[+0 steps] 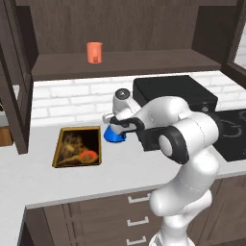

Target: Pick the kettle from the counter and place it on the tray. Then pick the mug from the cabinet and place it on the tray. Then close the cabinet doors.

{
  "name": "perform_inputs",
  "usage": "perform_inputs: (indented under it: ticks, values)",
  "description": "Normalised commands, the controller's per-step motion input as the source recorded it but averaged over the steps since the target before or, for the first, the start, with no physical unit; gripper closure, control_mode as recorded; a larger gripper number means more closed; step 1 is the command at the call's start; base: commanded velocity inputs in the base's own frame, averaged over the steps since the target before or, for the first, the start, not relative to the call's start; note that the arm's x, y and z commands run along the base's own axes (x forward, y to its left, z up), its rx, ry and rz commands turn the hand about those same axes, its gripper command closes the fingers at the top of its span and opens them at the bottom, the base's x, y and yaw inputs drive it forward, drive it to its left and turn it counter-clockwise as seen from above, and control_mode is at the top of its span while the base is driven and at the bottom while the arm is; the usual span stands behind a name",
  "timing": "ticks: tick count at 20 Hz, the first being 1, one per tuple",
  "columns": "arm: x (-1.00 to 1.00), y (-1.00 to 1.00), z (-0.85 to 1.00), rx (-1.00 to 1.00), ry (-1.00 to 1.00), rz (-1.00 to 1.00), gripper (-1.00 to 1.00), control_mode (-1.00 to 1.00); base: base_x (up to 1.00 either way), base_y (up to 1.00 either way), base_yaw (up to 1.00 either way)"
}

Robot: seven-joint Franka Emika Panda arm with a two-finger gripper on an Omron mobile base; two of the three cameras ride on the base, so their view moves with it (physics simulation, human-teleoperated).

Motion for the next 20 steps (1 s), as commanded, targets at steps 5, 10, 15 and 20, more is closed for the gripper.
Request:
perform_inputs:
  ticks: [5,10,15,20]
  values:
    - [-0.25,0.21,0.55,0.00,-0.07,-0.08,1.00,-1.00,0.00,0.00,0.00]
    - [-0.06,0.55,0.14,0.01,-0.10,-0.05,1.00,-1.00,0.00,0.00,0.00]
    - [0.01,0.70,0.00,0.00,-0.04,-0.06,1.00,-1.00,0.00,0.00,0.00]
    - [0.16,0.74,-0.10,0.00,0.00,-0.09,1.00,-1.00,0.00,0.00,0.00]
